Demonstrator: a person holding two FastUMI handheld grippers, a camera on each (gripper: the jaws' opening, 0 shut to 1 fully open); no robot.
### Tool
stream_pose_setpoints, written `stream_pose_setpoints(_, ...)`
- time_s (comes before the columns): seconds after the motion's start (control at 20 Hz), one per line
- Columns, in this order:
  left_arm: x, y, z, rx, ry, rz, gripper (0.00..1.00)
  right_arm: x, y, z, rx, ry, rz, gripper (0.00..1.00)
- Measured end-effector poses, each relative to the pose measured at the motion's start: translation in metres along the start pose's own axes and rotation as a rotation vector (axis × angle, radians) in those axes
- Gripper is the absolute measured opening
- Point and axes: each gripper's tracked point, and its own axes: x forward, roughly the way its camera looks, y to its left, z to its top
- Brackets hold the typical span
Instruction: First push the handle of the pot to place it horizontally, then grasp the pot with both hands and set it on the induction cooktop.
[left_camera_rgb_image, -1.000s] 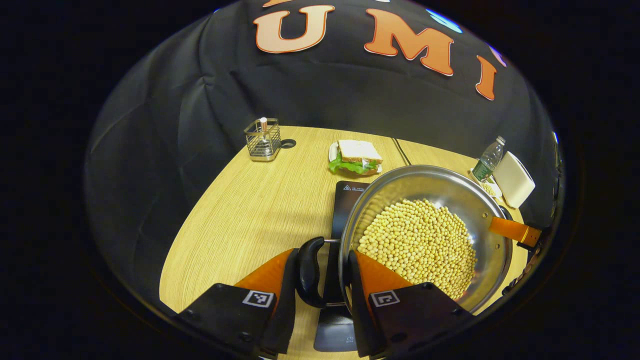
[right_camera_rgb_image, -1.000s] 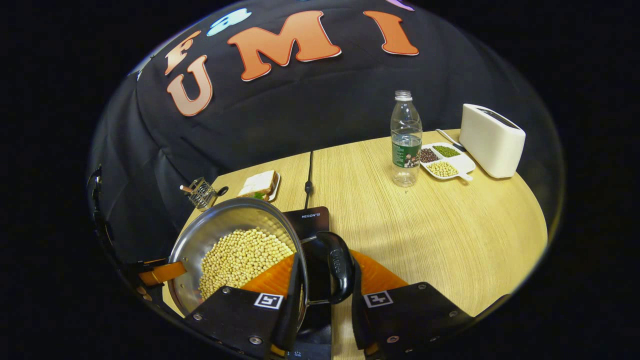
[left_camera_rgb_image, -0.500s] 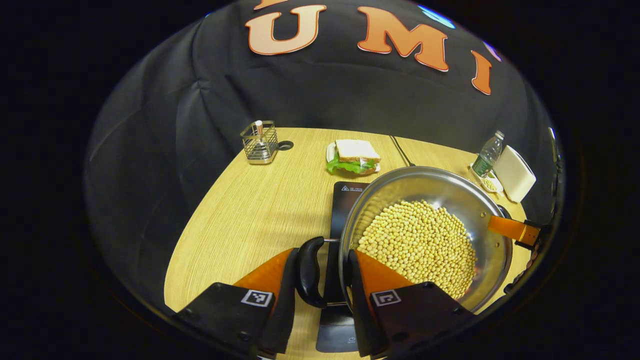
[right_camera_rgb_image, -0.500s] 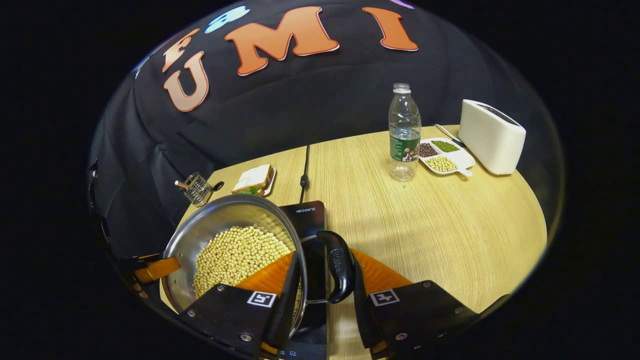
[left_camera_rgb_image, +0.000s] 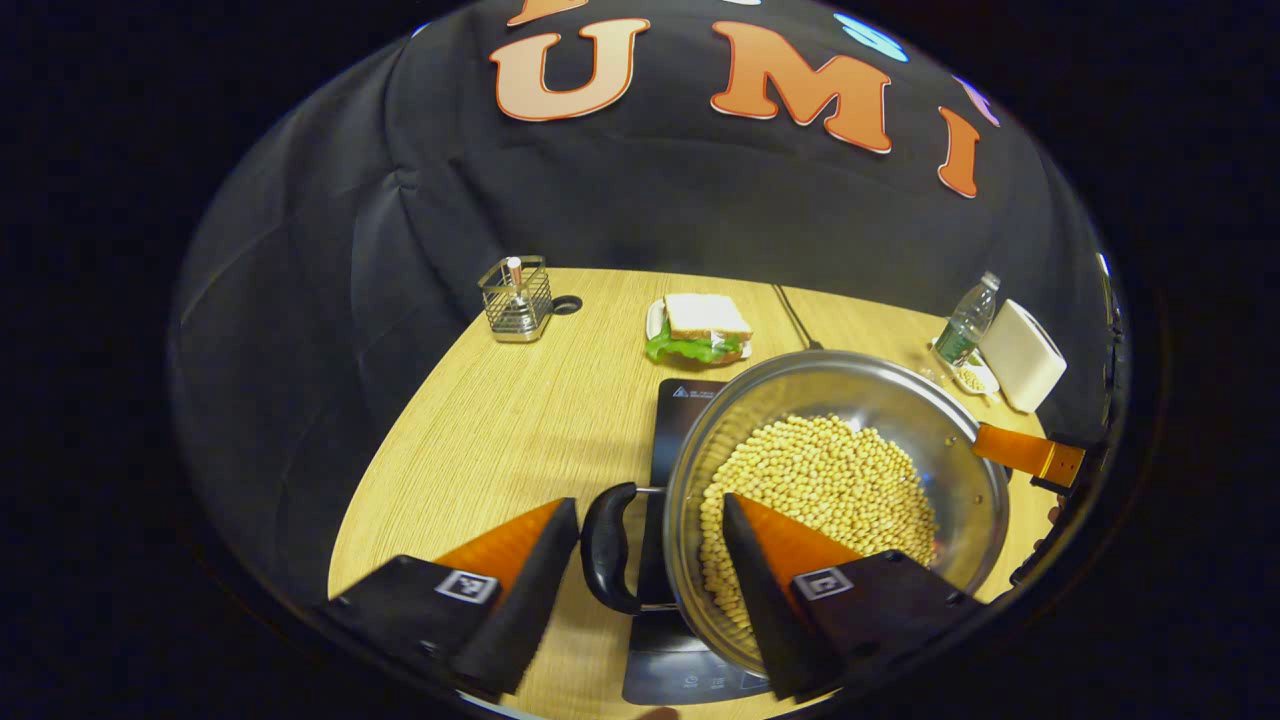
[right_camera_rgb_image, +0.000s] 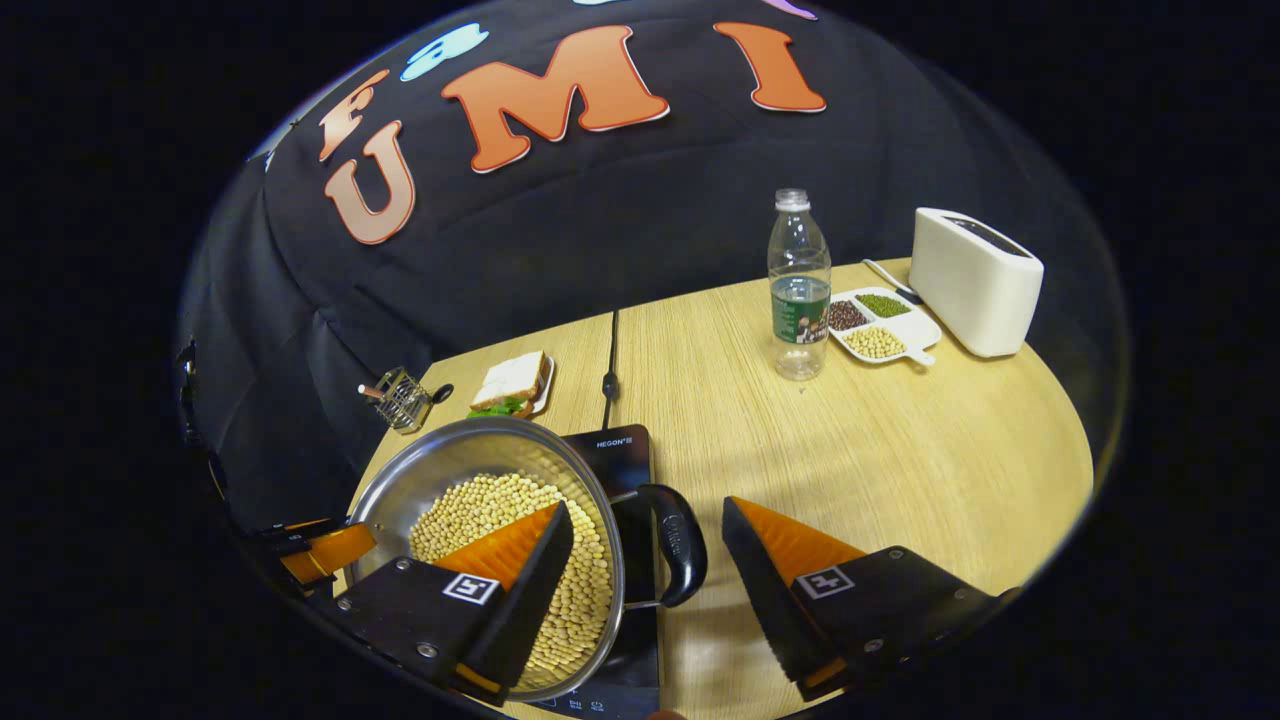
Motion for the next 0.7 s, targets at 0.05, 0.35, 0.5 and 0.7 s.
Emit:
stream_pose_setpoints(0.05,-0.008,-0.001,0.010,0.001,-0.033,0.003,1.00,-0.009,-0.001,0.009,-0.004,-0.022,0.000,0.94)
stream_pose_setpoints(0.35,-0.100,-0.013,0.108,-0.032,-0.334,-0.007,1.00,-0.094,-0.026,0.085,-0.064,-0.241,-0.019,0.95)
stream_pose_setpoints(0.5,-0.157,-0.014,0.150,-0.014,-0.474,0.028,0.99,-0.143,-0.041,0.120,-0.087,-0.352,-0.041,0.95)
stream_pose_setpoints(0.7,-0.232,-0.019,0.187,-0.018,-0.592,0.032,0.99,-0.209,-0.070,0.158,-0.128,-0.491,-0.083,0.95)
